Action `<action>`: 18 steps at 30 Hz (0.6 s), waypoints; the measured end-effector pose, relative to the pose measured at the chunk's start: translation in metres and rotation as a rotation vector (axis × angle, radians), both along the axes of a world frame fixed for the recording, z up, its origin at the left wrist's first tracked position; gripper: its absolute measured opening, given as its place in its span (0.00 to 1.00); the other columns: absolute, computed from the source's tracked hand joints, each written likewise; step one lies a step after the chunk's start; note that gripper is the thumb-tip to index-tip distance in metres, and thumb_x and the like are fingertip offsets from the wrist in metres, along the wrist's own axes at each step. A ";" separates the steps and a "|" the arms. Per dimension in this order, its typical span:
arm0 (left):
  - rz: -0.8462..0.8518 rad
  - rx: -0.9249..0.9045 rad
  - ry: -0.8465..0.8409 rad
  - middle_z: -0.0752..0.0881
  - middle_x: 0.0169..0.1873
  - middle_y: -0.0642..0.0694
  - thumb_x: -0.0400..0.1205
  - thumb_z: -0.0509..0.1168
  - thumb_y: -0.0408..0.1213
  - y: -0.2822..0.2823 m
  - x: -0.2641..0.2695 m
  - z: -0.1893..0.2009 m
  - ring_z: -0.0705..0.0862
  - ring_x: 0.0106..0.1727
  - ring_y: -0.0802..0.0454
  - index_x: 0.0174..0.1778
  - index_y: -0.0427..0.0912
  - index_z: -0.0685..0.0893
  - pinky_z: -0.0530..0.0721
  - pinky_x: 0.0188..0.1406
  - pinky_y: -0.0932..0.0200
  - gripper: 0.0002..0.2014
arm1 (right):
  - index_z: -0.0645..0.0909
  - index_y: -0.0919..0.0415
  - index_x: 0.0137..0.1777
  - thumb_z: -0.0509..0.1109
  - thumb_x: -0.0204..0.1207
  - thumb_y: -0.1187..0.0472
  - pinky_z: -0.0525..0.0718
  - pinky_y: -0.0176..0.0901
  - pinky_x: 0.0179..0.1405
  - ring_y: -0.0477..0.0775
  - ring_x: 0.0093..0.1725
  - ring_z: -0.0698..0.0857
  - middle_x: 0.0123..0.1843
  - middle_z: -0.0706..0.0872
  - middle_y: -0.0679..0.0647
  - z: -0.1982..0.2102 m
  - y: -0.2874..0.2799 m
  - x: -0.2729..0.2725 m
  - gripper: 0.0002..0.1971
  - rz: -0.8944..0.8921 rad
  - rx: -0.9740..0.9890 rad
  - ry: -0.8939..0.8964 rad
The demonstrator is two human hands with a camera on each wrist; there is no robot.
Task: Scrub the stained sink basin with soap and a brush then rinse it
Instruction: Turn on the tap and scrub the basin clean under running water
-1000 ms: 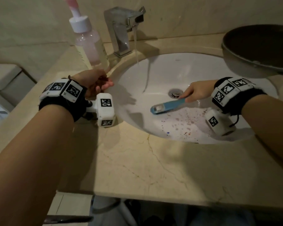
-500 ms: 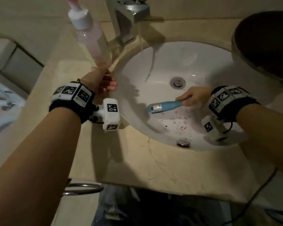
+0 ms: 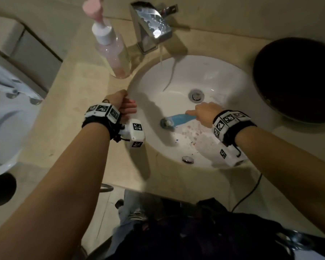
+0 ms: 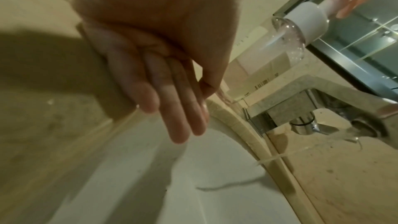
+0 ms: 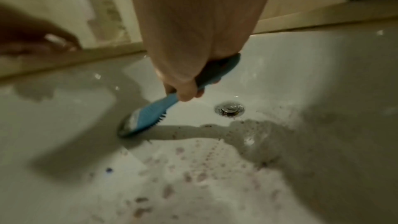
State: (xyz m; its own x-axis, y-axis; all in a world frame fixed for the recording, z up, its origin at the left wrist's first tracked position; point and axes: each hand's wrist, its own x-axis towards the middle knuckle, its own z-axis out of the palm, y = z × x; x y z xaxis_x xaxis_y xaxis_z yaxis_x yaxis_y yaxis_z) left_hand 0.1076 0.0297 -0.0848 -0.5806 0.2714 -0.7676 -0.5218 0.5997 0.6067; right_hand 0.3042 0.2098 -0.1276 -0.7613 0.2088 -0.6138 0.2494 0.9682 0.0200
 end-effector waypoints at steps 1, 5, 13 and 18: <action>0.002 0.004 -0.015 0.80 0.12 0.52 0.83 0.51 0.46 -0.001 -0.001 -0.001 0.75 0.23 0.54 0.28 0.43 0.76 0.63 0.14 0.72 0.20 | 0.60 0.45 0.79 0.55 0.81 0.71 0.75 0.46 0.38 0.59 0.43 0.78 0.45 0.74 0.53 0.002 0.000 0.001 0.30 0.075 0.030 0.005; -0.007 0.003 -0.011 0.84 0.14 0.52 0.84 0.51 0.46 -0.003 -0.003 -0.002 0.83 0.16 0.59 0.33 0.43 0.80 0.72 0.16 0.73 0.19 | 0.44 0.49 0.84 0.56 0.81 0.73 0.71 0.45 0.41 0.60 0.57 0.78 0.67 0.72 0.59 0.009 -0.002 -0.001 0.37 0.373 0.139 0.022; 0.002 0.041 -0.006 0.88 0.22 0.54 0.84 0.51 0.41 -0.013 0.004 0.003 0.87 0.21 0.64 0.39 0.44 0.82 0.79 0.19 0.72 0.16 | 0.51 0.40 0.83 0.52 0.83 0.67 0.75 0.43 0.36 0.54 0.43 0.76 0.70 0.72 0.57 0.024 0.001 0.006 0.32 0.258 -0.002 -0.256; 0.018 0.040 0.037 0.87 0.19 0.55 0.84 0.50 0.41 -0.013 0.008 0.001 0.86 0.21 0.64 0.38 0.43 0.82 0.80 0.18 0.70 0.17 | 0.58 0.37 0.80 0.50 0.82 0.67 0.80 0.45 0.40 0.53 0.40 0.76 0.56 0.80 0.54 0.018 0.020 0.008 0.31 0.121 -0.098 -0.329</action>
State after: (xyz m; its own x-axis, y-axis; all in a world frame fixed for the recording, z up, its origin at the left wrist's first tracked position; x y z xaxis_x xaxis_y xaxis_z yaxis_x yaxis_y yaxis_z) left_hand 0.1156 0.0169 -0.0841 -0.6137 0.2907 -0.7340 -0.5085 0.5656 0.6492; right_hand 0.3118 0.2294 -0.1096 -0.5352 0.0575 -0.8427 0.1286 0.9916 -0.0140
